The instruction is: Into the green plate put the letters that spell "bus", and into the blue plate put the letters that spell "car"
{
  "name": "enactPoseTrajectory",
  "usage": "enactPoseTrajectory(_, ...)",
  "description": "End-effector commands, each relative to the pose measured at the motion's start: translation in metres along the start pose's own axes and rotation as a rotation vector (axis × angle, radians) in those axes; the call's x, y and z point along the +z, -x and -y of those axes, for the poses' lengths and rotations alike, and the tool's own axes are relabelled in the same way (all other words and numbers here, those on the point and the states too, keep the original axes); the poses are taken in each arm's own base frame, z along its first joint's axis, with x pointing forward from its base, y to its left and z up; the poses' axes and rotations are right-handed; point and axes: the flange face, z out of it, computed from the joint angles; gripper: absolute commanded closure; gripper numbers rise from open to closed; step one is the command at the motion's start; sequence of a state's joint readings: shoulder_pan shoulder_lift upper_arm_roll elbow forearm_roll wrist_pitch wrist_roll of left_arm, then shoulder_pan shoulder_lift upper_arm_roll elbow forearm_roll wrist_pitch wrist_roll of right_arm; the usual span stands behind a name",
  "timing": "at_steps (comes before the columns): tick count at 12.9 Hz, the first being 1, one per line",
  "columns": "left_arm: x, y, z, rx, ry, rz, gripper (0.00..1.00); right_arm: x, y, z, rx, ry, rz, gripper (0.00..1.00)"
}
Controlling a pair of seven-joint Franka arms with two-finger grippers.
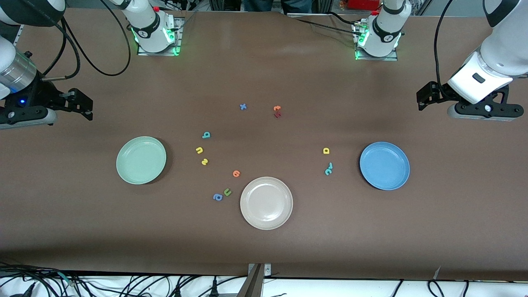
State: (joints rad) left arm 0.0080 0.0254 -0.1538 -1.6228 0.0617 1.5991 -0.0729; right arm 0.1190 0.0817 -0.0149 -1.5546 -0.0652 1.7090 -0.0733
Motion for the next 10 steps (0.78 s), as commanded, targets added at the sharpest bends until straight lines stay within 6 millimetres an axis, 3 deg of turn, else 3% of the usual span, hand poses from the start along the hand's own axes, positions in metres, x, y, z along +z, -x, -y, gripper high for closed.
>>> enactPoseTrajectory(1, -0.003, 0.003, -0.002, -0.011, 0.015, 0.006, 0.0, 0.001, -0.001, -0.005, 0.031, -0.06, 0.005, 0.0)
enactPoseTrajectory(5, -0.003, 0.003, -0.002, -0.011, 0.015, 0.006, 0.0, 0.003, -0.003, -0.021, 0.007, -0.071, 0.023, 0.0)
enactPoseTrajectory(10, -0.003, 0.003, -0.002, -0.018, 0.015, 0.006, 0.0, 0.004, -0.003, -0.016, 0.004, -0.065, 0.028, 0.0)
